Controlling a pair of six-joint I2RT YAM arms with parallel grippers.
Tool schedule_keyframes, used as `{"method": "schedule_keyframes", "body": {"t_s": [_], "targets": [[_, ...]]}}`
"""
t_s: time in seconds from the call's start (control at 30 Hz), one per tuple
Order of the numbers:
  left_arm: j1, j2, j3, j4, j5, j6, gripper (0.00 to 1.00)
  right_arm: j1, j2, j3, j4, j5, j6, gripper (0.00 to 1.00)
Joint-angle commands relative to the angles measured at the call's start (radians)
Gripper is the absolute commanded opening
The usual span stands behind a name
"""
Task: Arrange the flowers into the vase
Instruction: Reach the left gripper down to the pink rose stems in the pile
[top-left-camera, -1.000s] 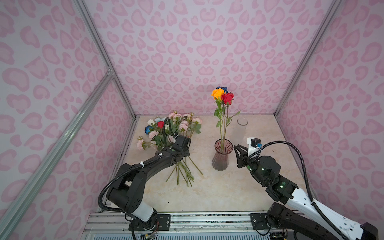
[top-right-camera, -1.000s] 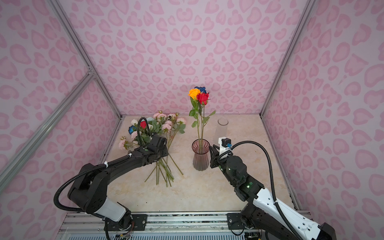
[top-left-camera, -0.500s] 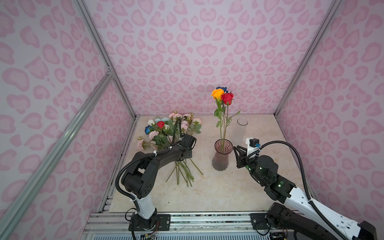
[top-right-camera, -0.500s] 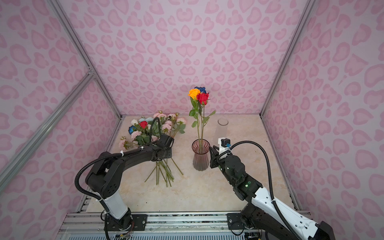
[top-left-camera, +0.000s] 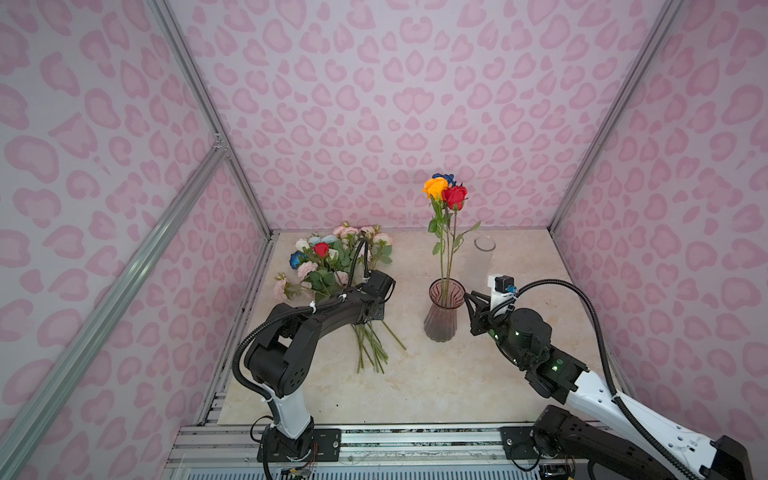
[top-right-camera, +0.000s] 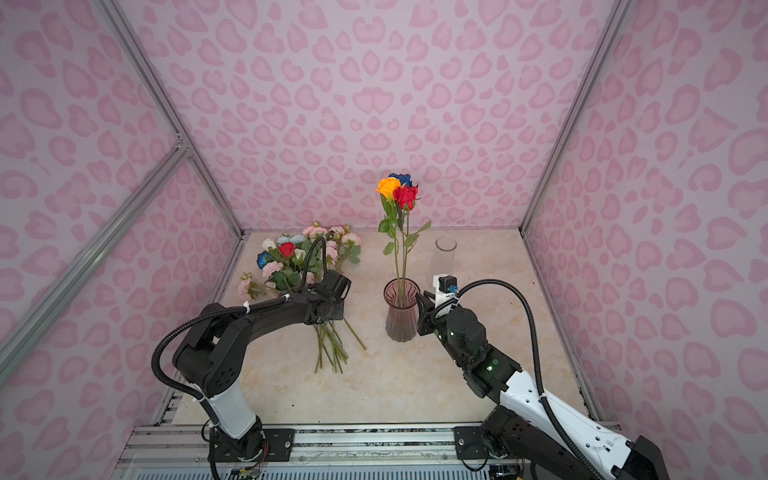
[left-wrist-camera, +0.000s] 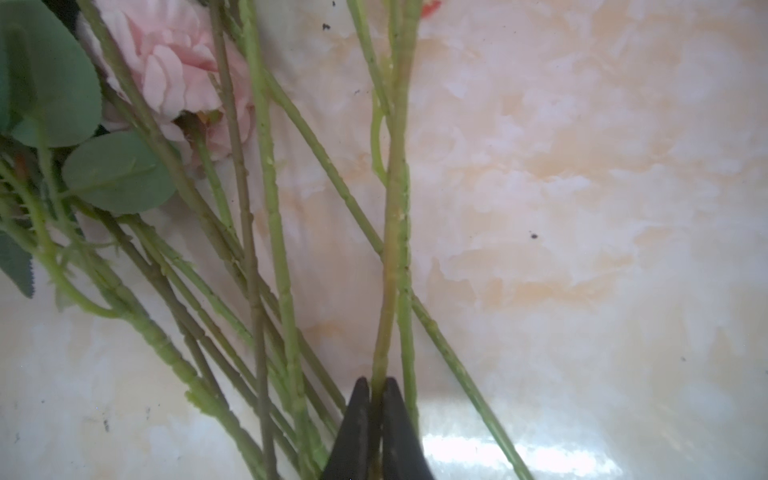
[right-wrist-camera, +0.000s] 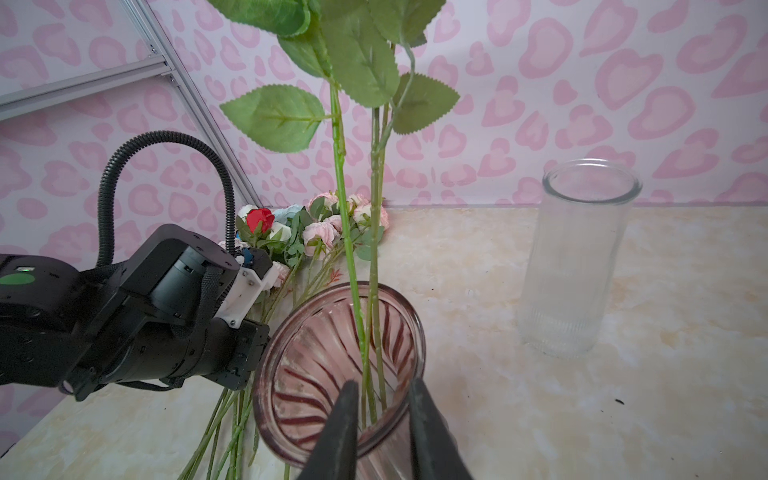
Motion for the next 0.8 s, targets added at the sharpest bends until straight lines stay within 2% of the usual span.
{"method": "schedule_keyframes", "body": {"t_s": [0.0, 0.4, 0.77], "targets": [[0.000, -0.014, -0.005, -0.011, -0.015, -0.003, 0.04, 0.000, -0.007, 0.005, 0.027, -0.002, 0.006, 0.23], [-0.047, -0.177, -0.009, -0.014, 0.005, 0.018, 0.03, 0.000, -0.028, 0.004, 0.027, -0.003, 0.018, 0.23], [-0.057, -0.428, -0.081, 0.055, 0.080, 0.006, 0.03, 0.000, -0.071, 0.005, 0.009, 0.004, 0.034, 0.23]]}}
